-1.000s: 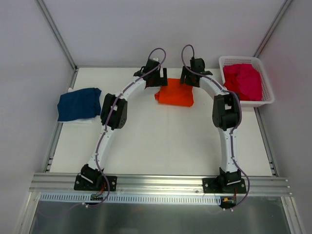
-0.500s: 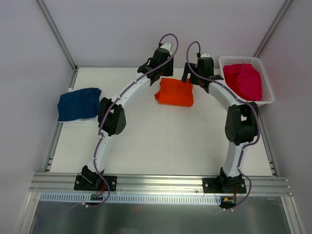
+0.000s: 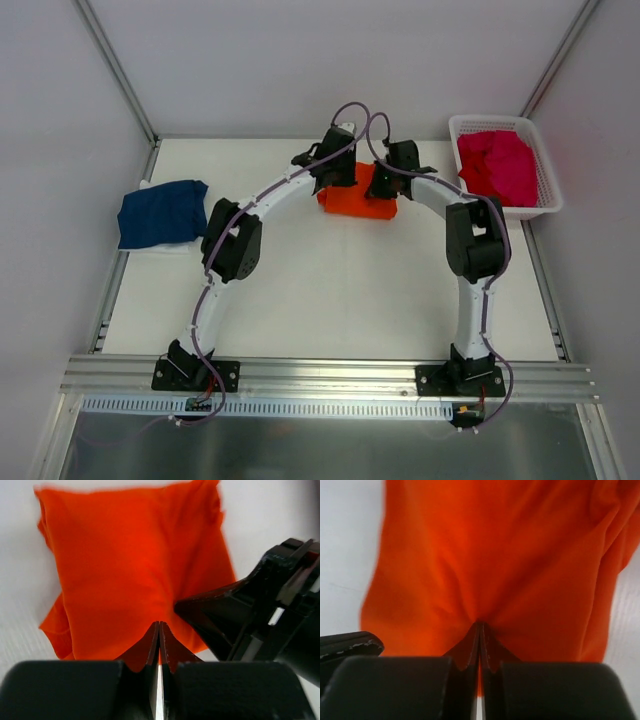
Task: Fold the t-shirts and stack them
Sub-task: Fold the tshirt
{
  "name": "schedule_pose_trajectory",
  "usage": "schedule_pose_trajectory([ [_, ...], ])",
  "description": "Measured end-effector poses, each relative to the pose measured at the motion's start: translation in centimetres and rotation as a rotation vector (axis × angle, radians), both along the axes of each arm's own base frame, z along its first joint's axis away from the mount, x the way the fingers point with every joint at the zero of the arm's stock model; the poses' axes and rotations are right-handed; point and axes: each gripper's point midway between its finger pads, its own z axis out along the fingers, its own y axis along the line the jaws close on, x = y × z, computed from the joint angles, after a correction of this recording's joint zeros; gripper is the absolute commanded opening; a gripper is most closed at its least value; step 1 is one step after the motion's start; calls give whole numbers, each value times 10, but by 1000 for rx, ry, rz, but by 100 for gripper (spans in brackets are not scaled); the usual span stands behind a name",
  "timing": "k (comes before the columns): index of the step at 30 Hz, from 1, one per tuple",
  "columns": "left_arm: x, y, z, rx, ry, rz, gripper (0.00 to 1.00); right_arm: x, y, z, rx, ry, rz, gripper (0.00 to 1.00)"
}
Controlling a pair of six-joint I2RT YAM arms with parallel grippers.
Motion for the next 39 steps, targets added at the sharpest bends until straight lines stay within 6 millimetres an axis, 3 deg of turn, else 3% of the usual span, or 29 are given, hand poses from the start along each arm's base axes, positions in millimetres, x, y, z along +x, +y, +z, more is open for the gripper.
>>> schedule_pose_trajectory([
  [2, -9, 4, -31, 16, 72, 3, 0, -11, 2, -26, 0, 77, 2, 0],
  [4, -19, 9, -55, 32, 132, 10, 0, -21, 3, -37, -3, 121, -1, 0],
  [7, -35, 17, -86, 58, 210, 21, 0, -28, 6, -36, -20, 133, -8, 0],
  [10, -44, 22, -103, 57, 243, 42, 0, -42, 2, -38, -58, 153, -26, 0],
  [18, -68, 39, -104, 42, 239, 84, 0, -89, -23, -35, -174, 194, -73, 0],
  [28, -108, 71, -103, 64, 261, 140, 0, -146, -54, -46, -305, 248, -111, 0],
  [32, -119, 73, -103, 75, 263, 140, 0, -158, -62, -51, -326, 262, -119, 1],
  [34, -127, 72, -101, 85, 261, 136, 0, -163, -63, -50, -319, 257, -123, 12],
  [37, -142, 72, -90, 104, 250, 122, 0, -172, -62, -36, -280, 208, -124, 40],
  [38, -144, 73, -82, 105, 239, 121, 16, -175, -62, -28, -264, 188, -126, 63],
  [39, -147, 72, -71, 108, 216, 109, 36, -178, -61, -17, -235, 155, -131, 76],
])
